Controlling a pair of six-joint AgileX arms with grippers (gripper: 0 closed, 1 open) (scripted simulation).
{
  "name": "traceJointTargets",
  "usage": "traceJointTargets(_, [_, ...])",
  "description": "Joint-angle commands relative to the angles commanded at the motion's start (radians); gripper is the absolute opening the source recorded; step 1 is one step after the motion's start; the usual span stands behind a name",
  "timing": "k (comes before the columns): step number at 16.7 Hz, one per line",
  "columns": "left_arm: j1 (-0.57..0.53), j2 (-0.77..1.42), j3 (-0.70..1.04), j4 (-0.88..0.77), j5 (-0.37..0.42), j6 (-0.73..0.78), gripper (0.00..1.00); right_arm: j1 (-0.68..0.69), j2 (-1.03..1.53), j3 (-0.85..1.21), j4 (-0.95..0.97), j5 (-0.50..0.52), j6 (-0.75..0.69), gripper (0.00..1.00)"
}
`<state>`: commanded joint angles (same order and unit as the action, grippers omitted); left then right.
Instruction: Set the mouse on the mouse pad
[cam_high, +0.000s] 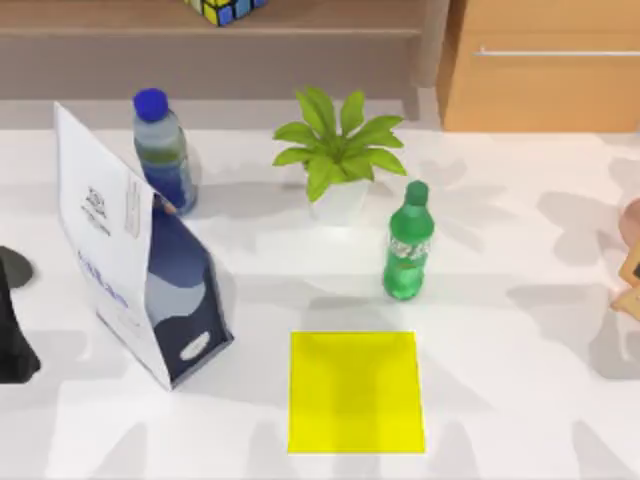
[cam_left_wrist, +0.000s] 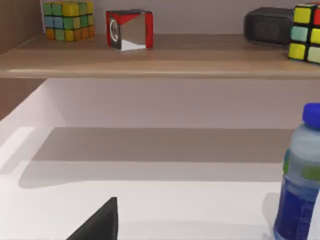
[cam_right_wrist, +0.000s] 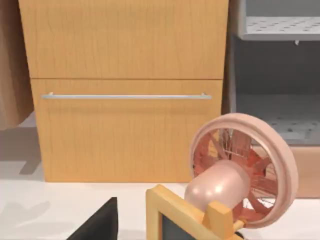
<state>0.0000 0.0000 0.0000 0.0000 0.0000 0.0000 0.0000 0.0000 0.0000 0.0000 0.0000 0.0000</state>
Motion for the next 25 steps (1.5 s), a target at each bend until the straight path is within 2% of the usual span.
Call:
traceJointTargets(4, [0.006,0.022,0.027,-0.020,-0.002,0.027,1.00,0.000,0.000,0.000,0.000,0.000,0.000,1.00])
traceJointTargets(8, [0.034,0.159,0.205,-0.134,-0.012,0.199,1.00,0.000,0.000,0.000,0.000,0.000,0.000,1.00])
traceJointTargets(11, [0.066,0.331,0.448,-0.267,-0.023,0.433,1.00,0.000,0.000,0.000,0.000,0.000,0.000,1.00])
traceJointTargets(19, [0.162,0.980,1.123,-0.689,-0.053,1.216,1.00,0.000,0.000,0.000,0.000,0.000,0.000,1.00])
traceJointTargets(25, [0.183,1.507,1.478,-0.961,-0.026,1.699,1.00,0.000,0.000,0.000,0.000,0.000,0.000,1.00])
